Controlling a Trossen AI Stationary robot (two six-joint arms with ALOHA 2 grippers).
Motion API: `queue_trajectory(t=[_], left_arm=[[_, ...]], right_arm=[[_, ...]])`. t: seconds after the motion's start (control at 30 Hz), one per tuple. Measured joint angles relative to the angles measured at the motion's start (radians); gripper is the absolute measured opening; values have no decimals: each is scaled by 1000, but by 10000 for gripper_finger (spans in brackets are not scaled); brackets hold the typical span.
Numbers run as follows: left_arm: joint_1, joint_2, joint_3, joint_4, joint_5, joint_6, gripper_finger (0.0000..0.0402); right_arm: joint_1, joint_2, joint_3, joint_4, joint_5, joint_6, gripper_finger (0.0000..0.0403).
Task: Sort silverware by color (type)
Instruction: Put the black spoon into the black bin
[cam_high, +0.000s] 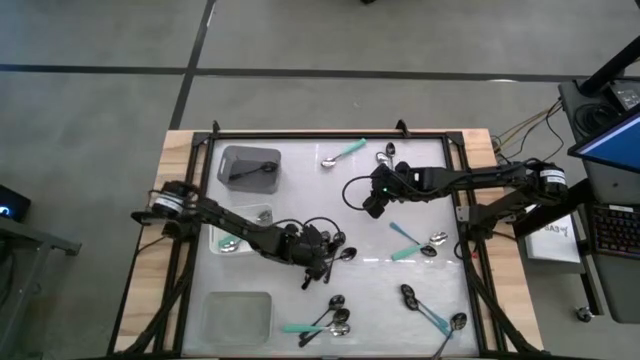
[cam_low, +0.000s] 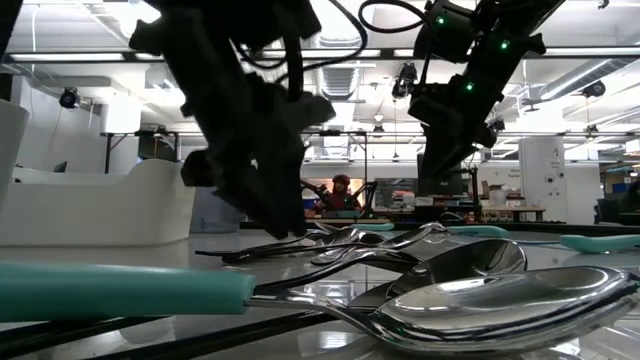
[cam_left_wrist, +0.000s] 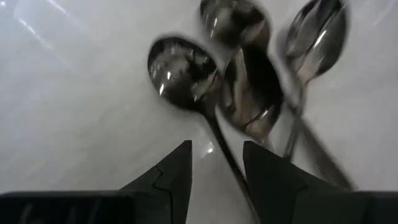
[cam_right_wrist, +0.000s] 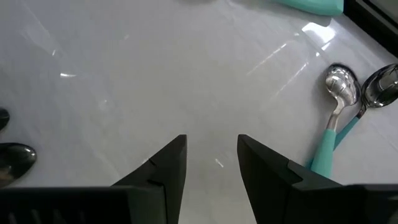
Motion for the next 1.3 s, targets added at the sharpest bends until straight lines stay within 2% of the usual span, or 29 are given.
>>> queue_trajectory(t=[0.33, 0.43, 0.6, 0.8, 0.93, 1.03, 1.3], left_arm=[[-1, 80, 50, -54, -14, 18, 116], [0, 81, 58, -79, -14, 41, 89], [2, 80, 91, -135, -11, 85, 13], [3, 84, 163, -249, 6, 128, 4], [2, 75, 261, -349, 5, 168, 3], [3, 66, 351, -449, -40, 208, 2], [41, 60, 599, -852, -255, 265, 1]], right_arm=[[0, 0, -1, -2, 0, 0, 134], [0, 0, -1, -2, 0, 0, 134], [0, 0, -2, -2, 0, 0, 134], [0, 0, -2, -2, 0, -10, 134], [0, 0, -2, -1, 1, -51, 134], [0, 0, -2, -1, 5, -67, 134], [-1, 0, -2, 3, 9, -110, 134]])
